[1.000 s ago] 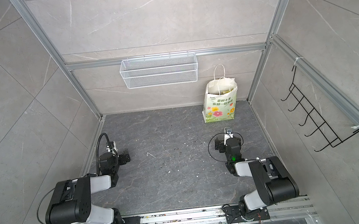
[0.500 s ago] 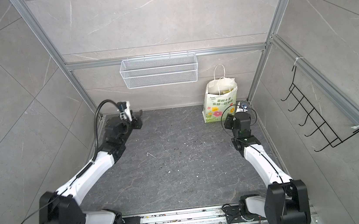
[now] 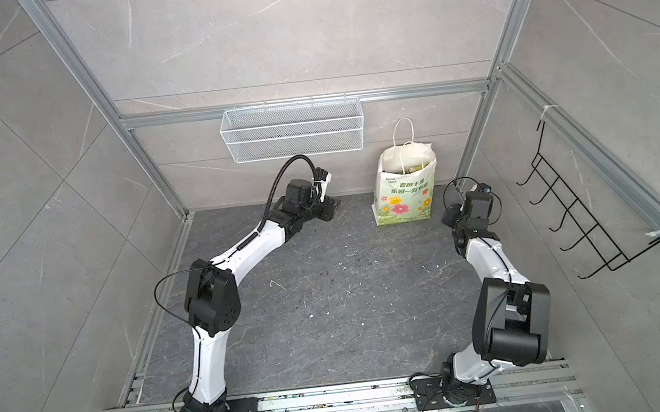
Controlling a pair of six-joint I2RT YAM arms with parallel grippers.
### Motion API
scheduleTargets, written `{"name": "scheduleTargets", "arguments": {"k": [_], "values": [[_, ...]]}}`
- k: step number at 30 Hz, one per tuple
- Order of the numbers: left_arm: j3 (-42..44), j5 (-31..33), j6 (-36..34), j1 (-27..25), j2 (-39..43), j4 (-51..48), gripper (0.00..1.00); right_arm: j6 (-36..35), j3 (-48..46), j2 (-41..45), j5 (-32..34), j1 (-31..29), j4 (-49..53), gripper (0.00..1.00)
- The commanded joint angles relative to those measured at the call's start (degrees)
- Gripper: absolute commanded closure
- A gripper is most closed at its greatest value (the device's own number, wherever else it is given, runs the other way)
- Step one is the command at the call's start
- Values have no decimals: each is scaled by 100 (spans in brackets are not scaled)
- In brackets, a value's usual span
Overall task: Take the snacks out of the paper bag
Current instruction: 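Reach both grippers toward the flowered paper bag near the back wall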
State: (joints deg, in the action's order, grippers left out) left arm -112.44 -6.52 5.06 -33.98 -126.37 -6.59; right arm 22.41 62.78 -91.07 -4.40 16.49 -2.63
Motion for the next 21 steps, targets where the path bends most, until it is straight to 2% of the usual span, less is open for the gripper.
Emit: {"name": "scheduleTargets", "arguments": {"k": [1,6,11,17,21], "values": [[-605,-65,310,72,-293,-205,55,-293,579,-389,-449,86,338,75],[-1103,42,491,81,-935,-225,55,-495,1238,-1007,-688,227,217,75],[-1397,-93,710,72,-1314,-116,56,-581,2681,-2280,-1608,267,434,76],[-1312,-62,718,80,-1200,-178,57,-422,4643,-3779,-2016,258,867,81],[-616,29,704,78,-778,152,57,-181,5721,-4657,-2141,254,966,82]]}}
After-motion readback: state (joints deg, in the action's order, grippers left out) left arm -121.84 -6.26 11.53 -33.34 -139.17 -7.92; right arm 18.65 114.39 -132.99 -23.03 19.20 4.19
